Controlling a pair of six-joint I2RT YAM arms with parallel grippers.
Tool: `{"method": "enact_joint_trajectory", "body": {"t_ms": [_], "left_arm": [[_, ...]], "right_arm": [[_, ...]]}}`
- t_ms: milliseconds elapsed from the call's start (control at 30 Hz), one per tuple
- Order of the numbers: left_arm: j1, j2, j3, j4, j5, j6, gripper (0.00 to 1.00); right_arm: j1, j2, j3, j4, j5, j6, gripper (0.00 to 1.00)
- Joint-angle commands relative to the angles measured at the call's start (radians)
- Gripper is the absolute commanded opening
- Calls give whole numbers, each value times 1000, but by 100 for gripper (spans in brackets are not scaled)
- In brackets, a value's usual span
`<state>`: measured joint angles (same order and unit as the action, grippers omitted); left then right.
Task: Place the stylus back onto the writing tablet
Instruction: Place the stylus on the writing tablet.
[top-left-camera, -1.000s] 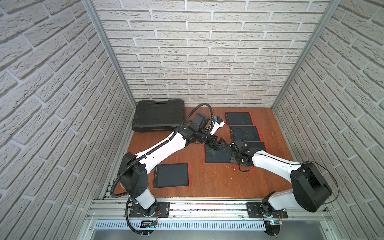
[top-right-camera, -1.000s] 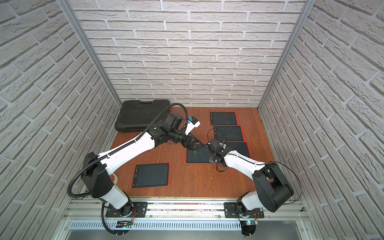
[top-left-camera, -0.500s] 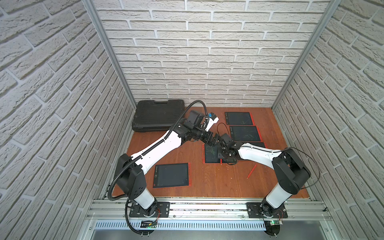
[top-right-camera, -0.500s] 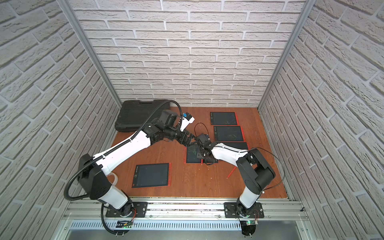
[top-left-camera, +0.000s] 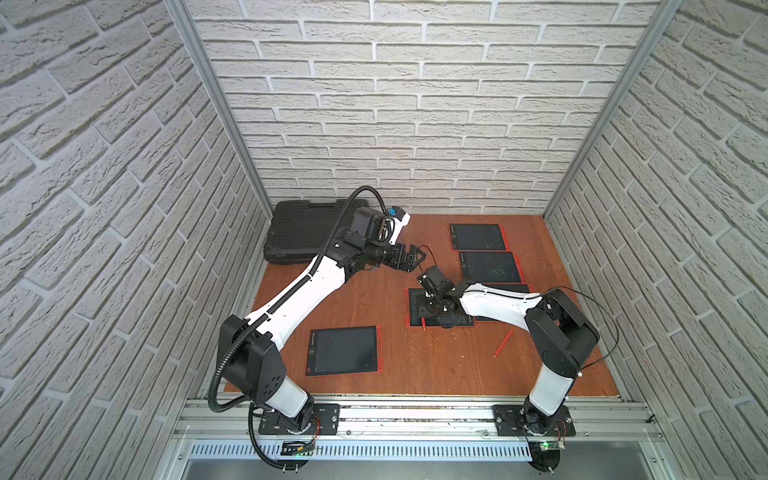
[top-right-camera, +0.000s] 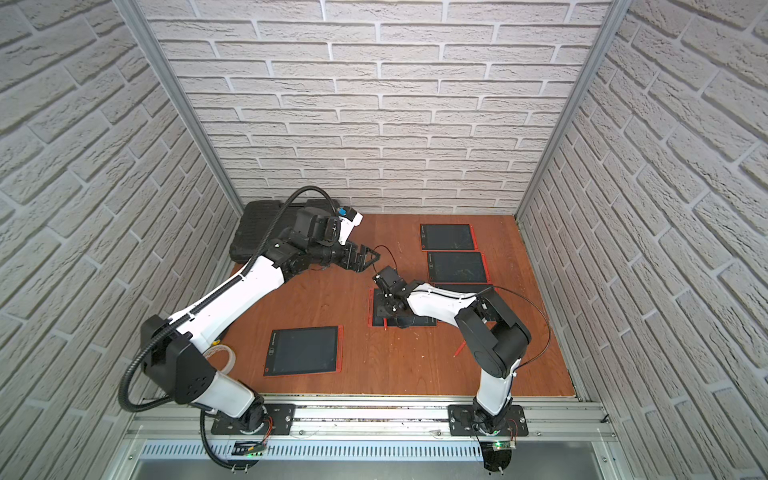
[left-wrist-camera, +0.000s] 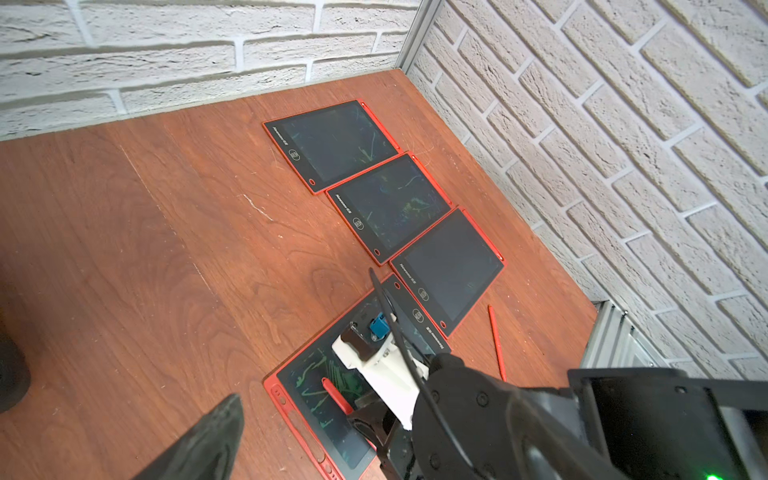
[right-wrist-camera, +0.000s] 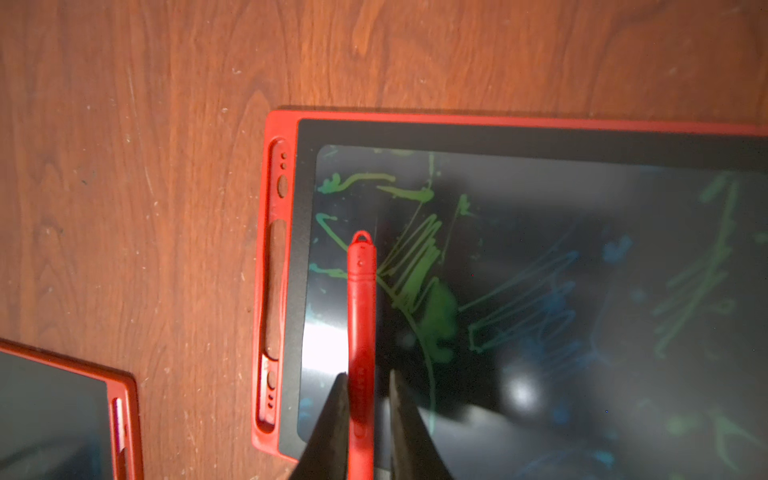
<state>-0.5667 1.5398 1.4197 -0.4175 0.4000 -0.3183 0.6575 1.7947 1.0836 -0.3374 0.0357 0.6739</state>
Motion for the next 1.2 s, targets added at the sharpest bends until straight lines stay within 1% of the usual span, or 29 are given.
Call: {"method": "enact_joint_trajectory", "body": {"t_ms": [0, 100, 200, 267, 333, 367, 400, 433, 467, 500, 600, 800, 967, 1100, 1167], "left_arm": [[10, -32, -6, 42, -16, -9, 98], [17, -29, -6, 43, -14, -13, 98], [23, -27, -5, 44, -16, -13, 98], [24, -27, -8, 45, -19, -11, 98], [24, -25, -12, 46, -22, -11, 98], [23, -24, -12, 48, -21, -11, 98], [24, -23, -12, 48, -21, -11, 98], [24, -21, -12, 48, -20, -13, 98], [24, -20, -12, 48, -18, -13, 98], [23, -18, -11, 48, -17, -13, 98], [24, -13, -9, 45, -15, -13, 98], [23, -10, -6, 41, -11, -12, 98], [24, -12, -4, 41, -10, -11, 98], [24, -10, -4, 39, -8, -12, 98], [23, -10, -3, 38, -10, -11, 98]], "right_arm": [[2, -24, -2, 35, -17, -3, 23], [2, -46, -21, 49, -30, -6, 26], [1, -62, -39, 53, -39, -8, 27], [-6, -70, -57, 87, -93, -8, 27], [-14, -78, -77, 147, -173, -7, 27], [-15, -75, -72, 141, -169, -7, 27], [-15, -64, -43, 79, -121, -7, 27], [-14, -45, 0, -12, -61, -7, 24], [-15, -35, 18, -49, -42, -21, 20], [-14, -34, 18, -49, -41, -28, 18], [-15, -29, 14, -34, -62, -28, 17], [-15, -22, 5, -13, -68, -18, 8], [-15, -20, 3, -12, -67, -20, 3], [-15, -29, -14, 28, -93, -19, 3], [-15, -31, -13, 15, -79, -14, 3]]}}
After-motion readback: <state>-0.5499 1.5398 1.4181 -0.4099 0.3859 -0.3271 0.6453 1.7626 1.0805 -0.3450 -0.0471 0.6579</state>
